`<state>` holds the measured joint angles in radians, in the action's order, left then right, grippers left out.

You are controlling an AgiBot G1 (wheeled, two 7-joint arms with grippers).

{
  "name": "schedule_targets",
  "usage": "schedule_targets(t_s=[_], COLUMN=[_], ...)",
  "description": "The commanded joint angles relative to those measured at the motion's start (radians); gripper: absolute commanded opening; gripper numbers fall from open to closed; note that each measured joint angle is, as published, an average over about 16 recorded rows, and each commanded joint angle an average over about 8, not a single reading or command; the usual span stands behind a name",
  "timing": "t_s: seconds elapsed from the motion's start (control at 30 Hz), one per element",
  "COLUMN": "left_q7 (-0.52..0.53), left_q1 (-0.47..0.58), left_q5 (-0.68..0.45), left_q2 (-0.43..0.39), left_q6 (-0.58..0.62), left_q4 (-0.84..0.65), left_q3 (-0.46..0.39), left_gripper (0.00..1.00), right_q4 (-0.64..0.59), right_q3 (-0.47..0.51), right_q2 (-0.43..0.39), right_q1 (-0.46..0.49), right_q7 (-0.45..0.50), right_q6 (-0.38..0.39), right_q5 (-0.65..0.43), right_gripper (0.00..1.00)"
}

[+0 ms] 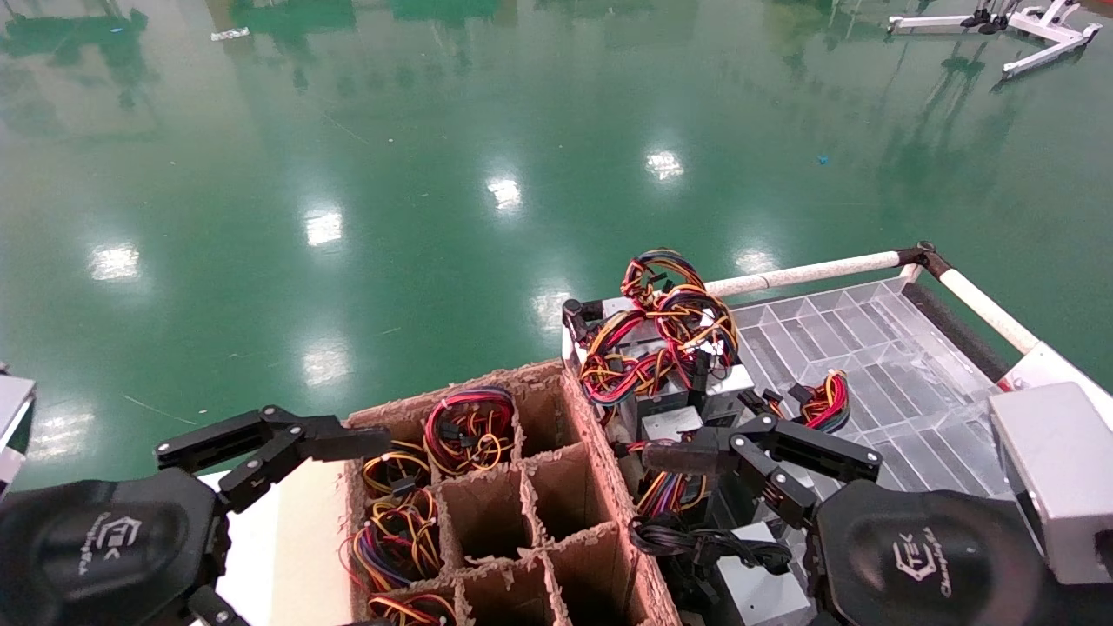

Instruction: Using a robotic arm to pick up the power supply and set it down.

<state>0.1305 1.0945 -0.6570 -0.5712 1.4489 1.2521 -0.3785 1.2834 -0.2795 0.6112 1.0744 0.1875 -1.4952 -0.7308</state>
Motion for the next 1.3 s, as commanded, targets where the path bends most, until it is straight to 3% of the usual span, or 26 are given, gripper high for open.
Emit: schedule_targets(t_s=[0.03,0.6,0.77,1.0,1.3], left_q7=[0.0,0.0,0.0,0.0,0.0], left_q1=[0.0,0.0,0.0,0.0,0.0], left_q5=[0.0,0.0,0.0,0.0,0.0], left_q2=[0.0,0.0,0.0,0.0,0.0], left_q6=[0.0,0.0,0.0,0.0,0.0], left_q4=[0.0,0.0,0.0,0.0,0.0], left_q3=[0.0,0.0,0.0,0.0,0.0], left_gripper=[0.0,0.0,0.0,0.0,0.0], right_q4=[0.0,-0.001,-0.011,-0.09,-0.28], right_q3=[0.0,-0.001,-0.023,-0.101,-0.224], right_q2=[0.0,0.001,0.029,0.148,0.368], right_q1=[0.0,0.0,0.015,0.107,0.302], right_q7=[0.0,-0.002,-0.015,-0.061,-0.193], right_q6=[0.0,0.003,0.037,0.119,0.214], right_q5=[0.0,-0.003,-0.062,-0.245,-0.513], right_gripper=[1.0,1.0,1.0,1.0,1.0])
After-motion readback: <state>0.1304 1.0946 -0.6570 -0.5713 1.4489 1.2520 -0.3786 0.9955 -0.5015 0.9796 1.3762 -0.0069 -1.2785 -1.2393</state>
